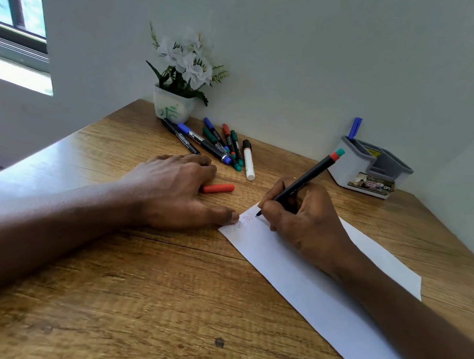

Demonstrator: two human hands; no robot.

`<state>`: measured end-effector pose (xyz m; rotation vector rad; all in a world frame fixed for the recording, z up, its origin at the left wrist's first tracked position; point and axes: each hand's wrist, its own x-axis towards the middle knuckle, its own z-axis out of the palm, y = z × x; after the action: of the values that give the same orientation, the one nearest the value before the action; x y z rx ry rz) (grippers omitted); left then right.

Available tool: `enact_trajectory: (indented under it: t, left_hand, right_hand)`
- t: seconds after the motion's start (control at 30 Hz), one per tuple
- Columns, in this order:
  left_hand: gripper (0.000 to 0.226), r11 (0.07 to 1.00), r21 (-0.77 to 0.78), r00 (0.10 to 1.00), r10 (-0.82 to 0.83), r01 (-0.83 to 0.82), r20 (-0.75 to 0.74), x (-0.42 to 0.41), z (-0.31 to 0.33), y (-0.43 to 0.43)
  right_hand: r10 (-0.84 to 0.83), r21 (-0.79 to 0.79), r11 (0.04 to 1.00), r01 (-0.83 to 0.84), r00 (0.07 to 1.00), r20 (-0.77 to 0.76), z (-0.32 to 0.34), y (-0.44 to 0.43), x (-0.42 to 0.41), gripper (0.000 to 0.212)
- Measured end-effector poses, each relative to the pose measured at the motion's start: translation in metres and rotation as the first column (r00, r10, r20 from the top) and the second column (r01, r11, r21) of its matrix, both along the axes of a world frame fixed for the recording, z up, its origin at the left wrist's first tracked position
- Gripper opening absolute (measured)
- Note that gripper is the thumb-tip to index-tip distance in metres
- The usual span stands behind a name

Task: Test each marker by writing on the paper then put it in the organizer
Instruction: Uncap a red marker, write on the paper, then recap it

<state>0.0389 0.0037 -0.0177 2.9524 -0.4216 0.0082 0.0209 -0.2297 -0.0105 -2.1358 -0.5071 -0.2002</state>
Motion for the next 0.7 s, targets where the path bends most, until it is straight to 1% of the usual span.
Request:
enact_trajectory:
  t: [0.07,0.2,0.27,0.4,0.5,0.6,0.7]
  left_hand:
    - [0.119,1.0,0.001,1.0,-0.001,0.001,0.002,0.0001,-0.0003,0.0006]
    - [0.124,1.0,-0.012,1.0,0.004,-0.004,0.002,-0.0001,0.0,0.0002]
    - [0.124,1.0,-0.014,1.0,0.005,-0.005,-0.001,0.0,0.0,0.0]
    - [0.123,1.0,-0.01,1.0,0.005,-0.005,-0.004,0.0007,-0.0005,0.0002]
    - [0.125,1.0,-0.009,1.0,0.006,-0.006,-0.002,0.0016,-0.0013,0.0004]
    - [0.126,1.0,-0.009,1.0,0.007,-0.007,0.002,0.0025,-0.002,-0.0002]
    - [0.126,1.0,-0.015,1.0,0.008,-0.008,0.004,0.0025,-0.0022,0.0002]
  right_hand:
    - [-0.002,0.007,1.0,0.002,1.0,-0.006,-0.0007,-0.0011,0.0007,0.002]
    - [-0.033,-0.012,0.999,0.034,0.999,0.032,-0.0017,-0.0014,0.0005,0.008]
    - [-0.023,-0.015,1.0,0.023,1.0,0.014,-0.0013,-0.001,0.0012,0.003]
    - [-0.056,-0.032,0.998,0.057,0.998,0.028,-0.0013,-0.0017,0.0026,0.005]
    - [-0.06,-0.018,0.998,0.06,0.998,0.005,-0.002,-0.0003,0.0008,0.009]
    - [-0.088,-0.009,0.996,0.088,0.996,0.028,-0.0025,-0.0016,0.0021,0.005]
    - [-0.074,0.012,0.997,0.074,0.997,-0.002,-0.0023,-0.0019,0.0024,0.005]
